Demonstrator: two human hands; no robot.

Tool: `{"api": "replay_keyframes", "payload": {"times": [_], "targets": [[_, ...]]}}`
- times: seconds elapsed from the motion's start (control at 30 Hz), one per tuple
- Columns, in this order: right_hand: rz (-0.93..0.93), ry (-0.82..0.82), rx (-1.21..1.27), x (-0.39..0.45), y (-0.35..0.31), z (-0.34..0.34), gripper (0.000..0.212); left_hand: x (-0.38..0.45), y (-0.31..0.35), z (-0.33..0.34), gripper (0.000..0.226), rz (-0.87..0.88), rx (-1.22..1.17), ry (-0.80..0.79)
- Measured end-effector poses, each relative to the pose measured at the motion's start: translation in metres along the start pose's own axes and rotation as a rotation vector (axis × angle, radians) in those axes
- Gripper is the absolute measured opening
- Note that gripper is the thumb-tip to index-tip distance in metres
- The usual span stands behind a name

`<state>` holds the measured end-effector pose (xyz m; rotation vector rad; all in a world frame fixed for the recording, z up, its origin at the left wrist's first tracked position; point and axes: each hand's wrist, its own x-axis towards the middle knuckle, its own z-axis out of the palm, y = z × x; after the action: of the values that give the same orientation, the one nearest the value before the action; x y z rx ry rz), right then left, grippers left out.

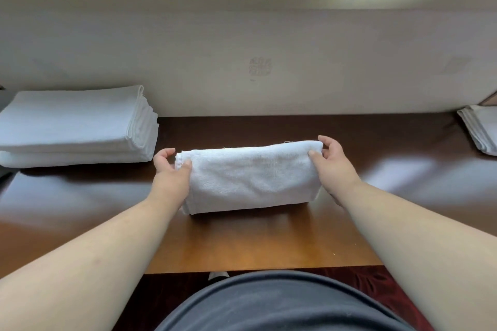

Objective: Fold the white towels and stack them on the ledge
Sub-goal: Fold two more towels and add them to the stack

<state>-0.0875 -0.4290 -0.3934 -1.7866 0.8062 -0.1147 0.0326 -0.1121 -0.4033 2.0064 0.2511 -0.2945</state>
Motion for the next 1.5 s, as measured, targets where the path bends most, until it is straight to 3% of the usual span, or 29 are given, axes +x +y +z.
{"api": "replay_keyframes", "payload": {"times": [0.17,0.3,0.43,0.5,0.6,0.67,0.73,0.8,0.87,0.93,1.13,1.2,1.3,1.37,1.5], "targets": [[0.029,0.061,0.006,0.044,-0.01,0.021,0.049,0.035,0.004,0.015,0.028,-0.002,0.076,0.049],[0.03,0.162,-0.021,0.068,-0.01,0.036,0.037,0.059,0.002,0.024,0.02,-0.038,0.206,-0.013],[0.039,0.192,-0.048,0.082,-0.007,0.045,0.029,0.064,0.002,0.028,0.04,0.008,0.406,-0.185],[0.041,0.17,-0.095,0.084,-0.009,0.047,0.033,0.059,-0.003,0.033,0.047,0.052,0.629,-0.215],[-0.1,0.192,-0.269,0.071,-0.01,0.047,0.044,0.04,-0.013,0.043,0.056,0.436,1.113,-0.162],[-0.344,0.2,-0.493,0.049,-0.009,0.056,0.044,0.02,-0.019,0.054,0.058,0.737,1.22,-0.239],[-0.572,0.064,-0.77,0.021,0.0,0.075,0.047,0.002,-0.025,0.068,0.059,0.852,1.243,-0.33],[-0.607,-0.145,-0.996,0.002,0.015,0.093,0.054,-0.006,-0.028,0.082,0.062,0.789,1.26,-0.392],[-0.463,-0.254,-1.121,0.002,0.031,0.094,0.065,-0.002,-0.033,0.087,0.068,0.618,1.249,-0.413],[-0.332,-0.29,-1.174,0.013,0.04,0.085,0.078,0.009,-0.039,0.082,0.073,0.472,1.238,-0.426],[-0.225,-0.385,-1.169,0.033,0.047,0.068,0.098,0.026,-0.042,0.069,0.08,0.368,1.236,-0.475],[-0.234,-0.355,-1.163,0.033,0.039,0.071,0.094,0.023,-0.039,0.073,0.08,0.398,1.269,-0.433],[-0.414,-0.199,-1.135,0.034,0.024,0.081,0.084,0.023,-0.032,0.078,0.077,0.67,1.304,-0.318],[-0.481,-0.219,-1.125,0.039,0.016,0.091,0.077,0.027,-0.029,0.083,0.076,0.784,1.307,-0.363],[-0.362,-0.303,-1.174,0.058,0.021,0.099,0.078,0.044,-0.029,0.09,0.086,0.582,1.263,-0.405]]}}
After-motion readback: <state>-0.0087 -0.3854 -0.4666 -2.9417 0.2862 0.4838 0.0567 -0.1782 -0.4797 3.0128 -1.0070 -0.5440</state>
